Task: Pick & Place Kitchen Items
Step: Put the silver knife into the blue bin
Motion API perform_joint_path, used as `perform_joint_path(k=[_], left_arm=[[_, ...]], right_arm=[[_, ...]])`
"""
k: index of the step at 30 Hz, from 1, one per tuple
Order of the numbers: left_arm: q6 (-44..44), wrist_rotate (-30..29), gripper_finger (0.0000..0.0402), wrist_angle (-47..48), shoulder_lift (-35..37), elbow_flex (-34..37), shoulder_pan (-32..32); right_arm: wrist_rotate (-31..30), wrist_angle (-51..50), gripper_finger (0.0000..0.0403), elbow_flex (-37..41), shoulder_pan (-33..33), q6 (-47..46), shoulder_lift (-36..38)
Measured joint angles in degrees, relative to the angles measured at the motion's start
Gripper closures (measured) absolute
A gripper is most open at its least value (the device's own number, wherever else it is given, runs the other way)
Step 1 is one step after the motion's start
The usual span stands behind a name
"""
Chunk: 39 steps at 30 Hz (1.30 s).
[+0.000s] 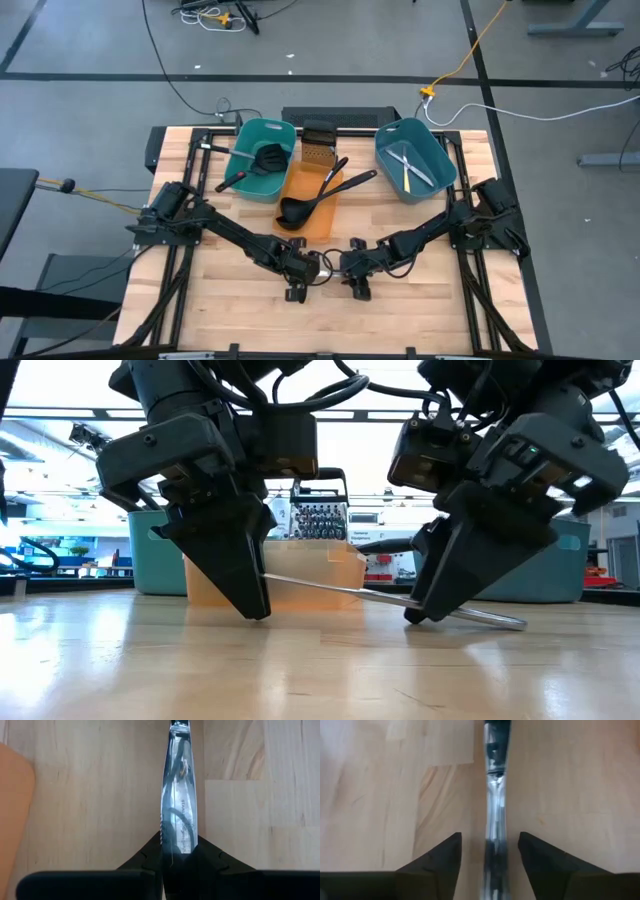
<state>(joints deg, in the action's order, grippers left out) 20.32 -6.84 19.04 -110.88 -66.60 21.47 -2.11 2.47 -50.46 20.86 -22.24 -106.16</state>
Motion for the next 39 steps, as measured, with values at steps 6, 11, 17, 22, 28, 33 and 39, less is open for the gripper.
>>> perform_joint_path(k=[6,11,17,22,28,33,39], left_arm=[[0.06,0.35,0.0331,-0.01,0.10,-0.05,0.02],[0.04,0.26,0.0331,0.01,0.14,-0.05,-0.06],[0.04,0.09,0.0330,0.26,0.15,-0.05,0.00],[-0.17,0.73,0.0318,0.48,0.18,-0.12,0.04],[-0.08,4.59,0.0288,2.32,0.33,-0.24,0.04],[1.63,6.31,0.0276,7.73,1.44,-0.21,0.17],[0.78,6.54,0.0281,14.33,6.72,-0.14,1.53]], right_arm=[[-2.22,-0.36,0.0256,0.03,-0.13,0.73,-0.12],[-3.57,-0.56,0.0334,0.11,-0.17,1.96,-0.17],[-4.15,0.12,0.0341,0.13,-0.20,3.19,-0.21],[-3.43,0.53,0.0341,0.17,-0.26,3.69,-0.23],[-3.21,-0.21,0.0341,0.17,-0.26,4.22,-0.12],[-3.25,-1.74,0.0341,0.33,-0.27,3.63,1.13],[-4.76,-5.52,0.0341,0.39,-0.31,3.40,2.88]])
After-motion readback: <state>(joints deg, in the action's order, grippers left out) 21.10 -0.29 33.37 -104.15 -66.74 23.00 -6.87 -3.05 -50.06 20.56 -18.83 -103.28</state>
